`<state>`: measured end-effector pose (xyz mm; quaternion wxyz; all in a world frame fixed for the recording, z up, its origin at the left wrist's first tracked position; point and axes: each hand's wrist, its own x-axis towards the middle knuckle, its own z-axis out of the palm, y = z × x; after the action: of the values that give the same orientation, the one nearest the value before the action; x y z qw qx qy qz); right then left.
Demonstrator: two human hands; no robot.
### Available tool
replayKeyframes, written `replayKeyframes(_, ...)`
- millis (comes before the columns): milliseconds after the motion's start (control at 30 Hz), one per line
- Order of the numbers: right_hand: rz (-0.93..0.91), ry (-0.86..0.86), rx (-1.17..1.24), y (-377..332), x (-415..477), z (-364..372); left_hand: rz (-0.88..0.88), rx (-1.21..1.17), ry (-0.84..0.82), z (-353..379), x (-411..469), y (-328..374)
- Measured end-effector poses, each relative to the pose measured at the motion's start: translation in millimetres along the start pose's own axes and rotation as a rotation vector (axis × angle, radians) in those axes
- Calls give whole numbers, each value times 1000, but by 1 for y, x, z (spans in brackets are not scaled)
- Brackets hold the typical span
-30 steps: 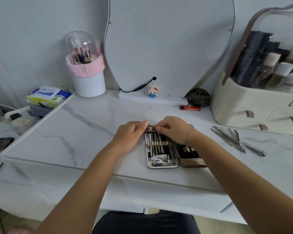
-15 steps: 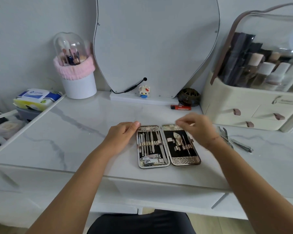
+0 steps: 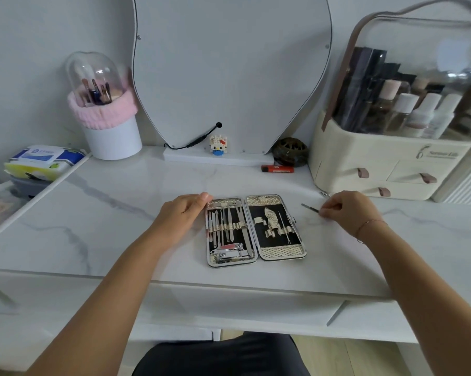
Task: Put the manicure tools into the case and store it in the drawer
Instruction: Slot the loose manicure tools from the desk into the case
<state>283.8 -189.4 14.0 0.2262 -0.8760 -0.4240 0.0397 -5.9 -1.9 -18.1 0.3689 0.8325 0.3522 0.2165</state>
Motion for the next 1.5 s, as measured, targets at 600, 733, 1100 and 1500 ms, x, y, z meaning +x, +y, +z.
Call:
replayKeyframes(600,-84,-320,784,-56,3,0,-1,-29,3,-1,1,-3)
replayKeyframes(733,-79,-374,818,-86,9,13,-8,-34,5,-1,-1,0)
replayKeyframes(1100,-180,-274,565,-136,16,55,5,-19,4,-1,-2,6)
replayKeyframes(1500,-272,-324,413,-132,18,58,26,20,9,-1,1,-1)
